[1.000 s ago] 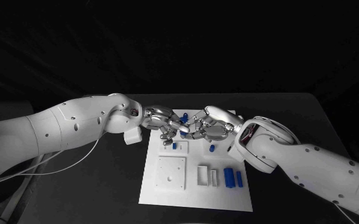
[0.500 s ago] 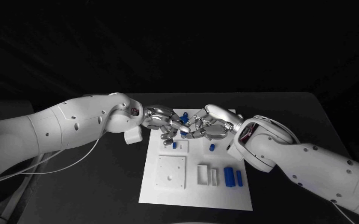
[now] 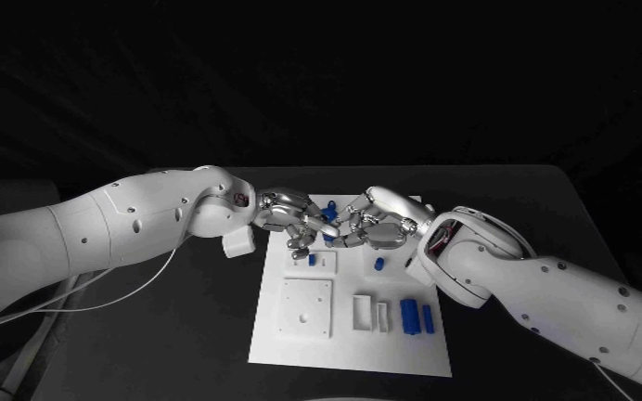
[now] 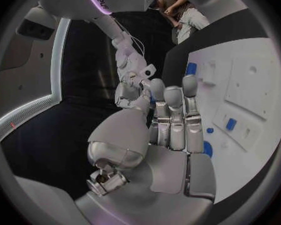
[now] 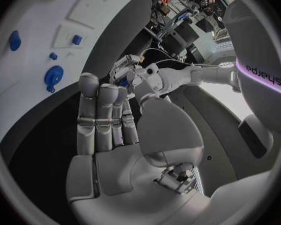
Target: Assemble the parts on the task board
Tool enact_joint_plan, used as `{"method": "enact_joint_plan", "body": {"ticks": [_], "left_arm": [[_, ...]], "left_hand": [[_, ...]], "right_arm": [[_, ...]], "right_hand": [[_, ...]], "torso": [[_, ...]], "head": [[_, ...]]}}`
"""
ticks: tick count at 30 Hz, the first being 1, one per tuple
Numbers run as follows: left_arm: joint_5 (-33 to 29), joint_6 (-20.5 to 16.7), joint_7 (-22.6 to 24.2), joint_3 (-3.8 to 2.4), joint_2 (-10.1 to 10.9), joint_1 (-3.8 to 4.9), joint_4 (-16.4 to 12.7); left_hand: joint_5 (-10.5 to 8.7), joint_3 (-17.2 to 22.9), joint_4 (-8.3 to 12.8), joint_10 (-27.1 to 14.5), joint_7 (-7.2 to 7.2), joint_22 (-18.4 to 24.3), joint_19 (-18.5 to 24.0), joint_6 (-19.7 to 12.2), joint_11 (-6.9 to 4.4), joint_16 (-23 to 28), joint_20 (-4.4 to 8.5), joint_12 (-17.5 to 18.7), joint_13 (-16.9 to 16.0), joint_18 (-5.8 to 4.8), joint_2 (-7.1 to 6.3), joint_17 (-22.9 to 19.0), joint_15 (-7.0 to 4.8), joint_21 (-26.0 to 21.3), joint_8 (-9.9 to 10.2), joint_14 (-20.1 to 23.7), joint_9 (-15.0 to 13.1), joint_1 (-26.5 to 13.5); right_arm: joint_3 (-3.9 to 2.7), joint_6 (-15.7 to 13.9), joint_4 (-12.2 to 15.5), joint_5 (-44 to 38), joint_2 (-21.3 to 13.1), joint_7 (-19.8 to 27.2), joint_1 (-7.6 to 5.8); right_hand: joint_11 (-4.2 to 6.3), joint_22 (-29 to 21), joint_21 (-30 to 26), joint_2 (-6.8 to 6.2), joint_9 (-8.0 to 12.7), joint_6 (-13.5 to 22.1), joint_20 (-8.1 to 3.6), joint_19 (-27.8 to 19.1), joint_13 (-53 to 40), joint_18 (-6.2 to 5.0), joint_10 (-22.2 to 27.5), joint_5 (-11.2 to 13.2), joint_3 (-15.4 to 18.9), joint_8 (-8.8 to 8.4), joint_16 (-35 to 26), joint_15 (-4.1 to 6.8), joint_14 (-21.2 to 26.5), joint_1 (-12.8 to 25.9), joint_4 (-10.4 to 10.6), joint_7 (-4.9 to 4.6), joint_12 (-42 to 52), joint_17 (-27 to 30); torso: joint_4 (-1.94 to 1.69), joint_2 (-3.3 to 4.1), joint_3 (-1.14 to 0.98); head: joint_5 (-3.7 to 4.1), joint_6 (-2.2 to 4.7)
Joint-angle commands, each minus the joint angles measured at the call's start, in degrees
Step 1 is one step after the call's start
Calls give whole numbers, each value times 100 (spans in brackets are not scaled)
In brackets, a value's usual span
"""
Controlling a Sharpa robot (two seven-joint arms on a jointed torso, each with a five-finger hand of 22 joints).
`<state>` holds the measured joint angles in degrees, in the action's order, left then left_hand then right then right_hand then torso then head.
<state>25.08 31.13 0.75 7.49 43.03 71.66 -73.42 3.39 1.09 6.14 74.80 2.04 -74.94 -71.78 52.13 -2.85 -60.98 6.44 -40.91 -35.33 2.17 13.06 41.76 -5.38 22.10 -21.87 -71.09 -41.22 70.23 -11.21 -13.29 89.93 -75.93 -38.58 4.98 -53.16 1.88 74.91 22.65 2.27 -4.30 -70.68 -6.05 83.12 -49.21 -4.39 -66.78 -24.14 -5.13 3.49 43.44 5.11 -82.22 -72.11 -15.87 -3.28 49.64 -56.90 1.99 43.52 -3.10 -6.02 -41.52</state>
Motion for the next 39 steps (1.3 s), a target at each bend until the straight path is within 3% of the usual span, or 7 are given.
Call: {"method": "enact_joint_plan", "body": {"ticks": [1,9,13,24,29,39], "left_arm": [[-156,-205,78,-10,-12,8,-10],[-151,-321,35,-10,-12,8,5],[-144,-337,20,-9,-8,8,10],[-143,-355,18,-9,-1,8,13],[-143,-360,2,-9,10,8,14],[-122,-291,-42,-8,6,7,26]], "left_hand": [[50,-66,-55,-32,-42,-84,-21,137,14,3,-17,-7,18,-28,-287,-29,30,-33,28,10,122,-220],[36,-89,-246,-40,-9,-86,-53,126,33,0,-39,-23,83,-7,-625,-101,45,-105,-137,11,420,-507],[19,-48,-303,-61,3,-93,-69,68,40,-22,-47,-56,115,-2,-703,-139,51,-149,-278,23,568,-570],[-20,-143,-452,-82,49,-96,-70,33,70,-33,-68,-77,144,10,-907,-166,74,-179,-278,41,792,-826],[-23,-114,-480,-87,62,-96,-70,39,76,-44,-74,-93,160,16,-947,-179,78,-194,-275,47,972,-869],[-4,-60,-392,-113,67,-101,-66,29,80,-59,-80,-110,169,16,-839,-189,84,-200,-281,66,1151,-826]], "right_arm": [[10,-107,-14,-113,-5,-80,11],[10,-143,-14,-116,-8,-90,11],[10,-148,-19,-116,-12,-107,11],[11,-146,-68,-136,-29,-192,11],[11,-223,-96,-144,-42,-227,11],[10,-445,-71,-89,-53,-271,11]], "right_hand": [[12,275,51,6,-43,-53,-33,22,-12,57,-44,-74,-36,16,-21,20,-21,56,-3,10,-27,-11],[18,272,50,13,-50,-69,-38,24,-17,61,-58,-100,-46,17,-30,24,-31,81,6,19,-46,-14],[19,272,52,17,-55,-70,-41,27,-26,64,-68,-94,-62,17,-36,25,-38,99,9,22,-58,-19],[23,274,69,9,-61,-80,-44,35,-44,69,-80,-64,-67,16,-35,28,-49,106,8,27,-66,-32],[23,273,65,3,-64,-82,-46,36,-53,71,-83,-52,-66,16,-44,29,-50,112,11,29,-72,-34],[28,269,59,2,-66,-90,-50,49,-74,66,-100,-1,-76,16,-43,33,-64,134,30,38,-86,-52]], "torso": [[3,-1,-3],[3,1,-2],[3,-1,-2],[1,-1,1],[-1,1,0],[2,0,1]], "head": [[1,-5],[6,-15],[7,-15],[21,-21],[19,-28],[37,-25]]}}
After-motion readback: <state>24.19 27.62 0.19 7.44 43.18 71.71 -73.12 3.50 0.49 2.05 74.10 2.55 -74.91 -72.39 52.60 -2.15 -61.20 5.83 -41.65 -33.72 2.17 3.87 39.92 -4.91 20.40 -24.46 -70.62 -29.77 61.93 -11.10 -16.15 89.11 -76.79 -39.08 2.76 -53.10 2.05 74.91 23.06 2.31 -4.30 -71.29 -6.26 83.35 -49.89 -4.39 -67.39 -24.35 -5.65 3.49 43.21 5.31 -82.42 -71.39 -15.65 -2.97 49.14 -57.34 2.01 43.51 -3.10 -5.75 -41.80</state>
